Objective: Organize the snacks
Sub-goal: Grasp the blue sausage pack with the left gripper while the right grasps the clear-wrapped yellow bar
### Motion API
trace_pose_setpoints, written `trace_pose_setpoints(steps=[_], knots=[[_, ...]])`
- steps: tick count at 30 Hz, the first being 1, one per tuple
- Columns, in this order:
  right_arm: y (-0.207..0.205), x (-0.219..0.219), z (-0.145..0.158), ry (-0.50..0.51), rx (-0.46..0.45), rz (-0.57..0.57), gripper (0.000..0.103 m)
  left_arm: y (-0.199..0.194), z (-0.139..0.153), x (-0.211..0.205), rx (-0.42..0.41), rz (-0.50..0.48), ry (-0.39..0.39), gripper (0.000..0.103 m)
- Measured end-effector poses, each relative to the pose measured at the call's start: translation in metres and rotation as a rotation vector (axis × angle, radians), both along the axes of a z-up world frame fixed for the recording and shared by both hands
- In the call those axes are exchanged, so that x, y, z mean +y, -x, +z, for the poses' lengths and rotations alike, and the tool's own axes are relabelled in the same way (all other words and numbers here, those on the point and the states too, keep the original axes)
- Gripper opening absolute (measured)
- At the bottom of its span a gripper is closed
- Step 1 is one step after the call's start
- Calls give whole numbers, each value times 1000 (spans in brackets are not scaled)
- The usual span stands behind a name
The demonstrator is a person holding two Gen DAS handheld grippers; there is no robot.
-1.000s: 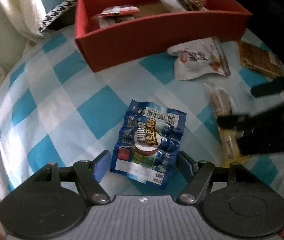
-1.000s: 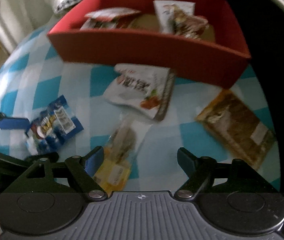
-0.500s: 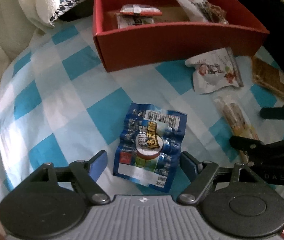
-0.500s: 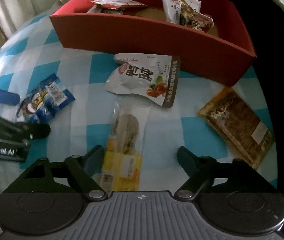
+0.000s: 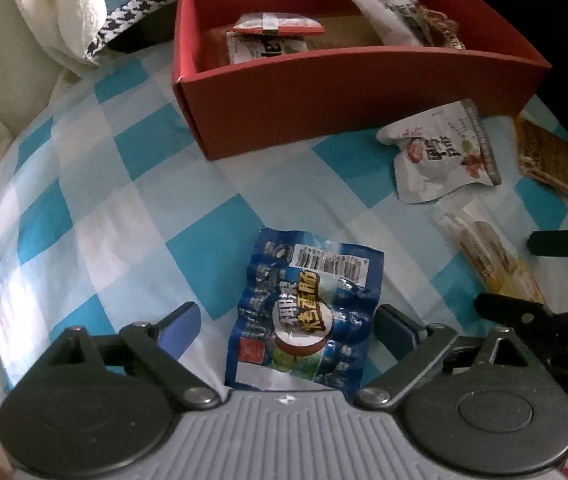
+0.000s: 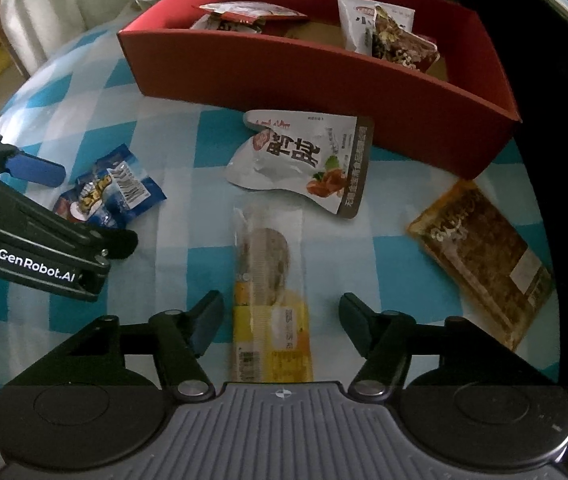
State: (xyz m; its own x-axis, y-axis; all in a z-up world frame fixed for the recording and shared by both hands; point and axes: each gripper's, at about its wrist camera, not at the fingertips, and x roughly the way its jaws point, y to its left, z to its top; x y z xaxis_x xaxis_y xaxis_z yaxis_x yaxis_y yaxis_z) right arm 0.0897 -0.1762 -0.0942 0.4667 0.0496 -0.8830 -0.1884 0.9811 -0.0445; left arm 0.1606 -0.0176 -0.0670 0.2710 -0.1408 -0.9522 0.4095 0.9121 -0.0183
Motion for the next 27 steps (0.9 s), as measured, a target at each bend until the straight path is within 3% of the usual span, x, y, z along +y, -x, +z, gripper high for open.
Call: trace_pose_setpoints(steps=[1,2,3,5,9,14,19,22,25,27], knots=[[0,1,0,3,-3,4,70,2,2,0,-6,-5,8,81],[0,1,1,0,-5,8,65,5,4,-1,-13,-13,12,70],[0,1,2,3,-9,7,55,8,7,-2,-17,-20,14,66],[2,-1,5,-17,-6,7,46,12,8,-3,-12,-21,13,65],[5,-8,8,-49,1,-18,41,13,12,0,6,-7,27,64],[12,-15,22,-93,-47,-57,41,18,23,0,-11,-10,53,64],[11,-10,14,-73,-20,-57,41,24,19,-3,5,-33,23,65],[11,-8,7,-50,-2,-51,50,24,9,-4,28,-38,-14,66],[9,-11,3,-39,7,-63,58,23,13,-6,0,-44,-13,67],[8,-12,1,-34,9,-61,67,24,13,-9,-12,-55,-20,74]])
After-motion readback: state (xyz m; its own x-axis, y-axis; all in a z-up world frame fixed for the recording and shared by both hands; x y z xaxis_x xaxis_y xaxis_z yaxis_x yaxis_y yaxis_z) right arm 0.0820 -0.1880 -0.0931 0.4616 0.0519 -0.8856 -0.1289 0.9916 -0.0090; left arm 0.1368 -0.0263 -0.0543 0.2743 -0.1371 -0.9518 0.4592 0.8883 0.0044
